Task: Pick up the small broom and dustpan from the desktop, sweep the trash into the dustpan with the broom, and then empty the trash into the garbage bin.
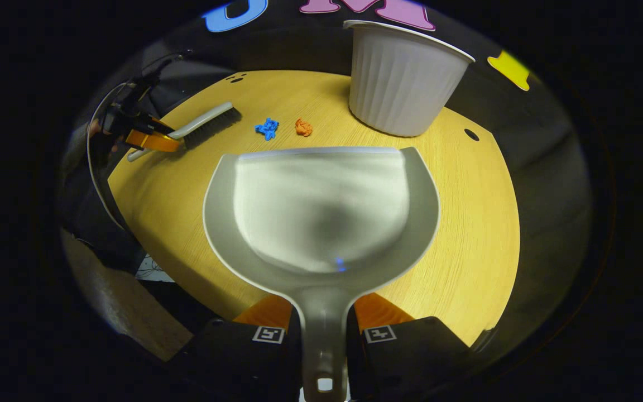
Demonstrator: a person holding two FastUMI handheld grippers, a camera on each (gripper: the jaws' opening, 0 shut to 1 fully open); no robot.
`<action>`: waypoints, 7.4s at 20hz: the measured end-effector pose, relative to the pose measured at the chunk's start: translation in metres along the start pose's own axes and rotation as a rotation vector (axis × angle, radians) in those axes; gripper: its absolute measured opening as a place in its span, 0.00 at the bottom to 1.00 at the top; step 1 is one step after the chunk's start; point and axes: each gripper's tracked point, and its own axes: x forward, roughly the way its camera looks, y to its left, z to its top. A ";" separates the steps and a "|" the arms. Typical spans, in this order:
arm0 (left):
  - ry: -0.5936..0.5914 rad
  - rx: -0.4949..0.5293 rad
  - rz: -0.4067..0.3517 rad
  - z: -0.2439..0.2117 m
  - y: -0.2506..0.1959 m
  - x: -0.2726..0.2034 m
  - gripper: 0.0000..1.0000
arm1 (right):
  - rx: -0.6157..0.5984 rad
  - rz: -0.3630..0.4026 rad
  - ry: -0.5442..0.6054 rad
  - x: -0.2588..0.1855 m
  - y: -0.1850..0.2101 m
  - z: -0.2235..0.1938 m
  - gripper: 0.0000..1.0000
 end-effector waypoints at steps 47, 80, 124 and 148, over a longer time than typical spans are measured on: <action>0.195 0.361 -0.524 0.074 -0.200 0.019 0.26 | -0.191 0.077 0.201 0.035 0.010 0.025 0.41; -0.072 0.023 -0.269 -0.015 -0.098 -0.015 0.26 | 0.105 -0.375 -0.038 -0.187 -0.178 0.252 0.37; -0.087 -0.044 -0.148 -0.003 -0.066 -0.016 0.25 | -0.056 -0.173 -0.063 -0.194 -0.098 0.252 0.37; -0.052 -0.013 -0.030 -0.004 -0.061 0.002 0.26 | 0.040 -0.041 0.120 0.015 0.046 0.043 0.33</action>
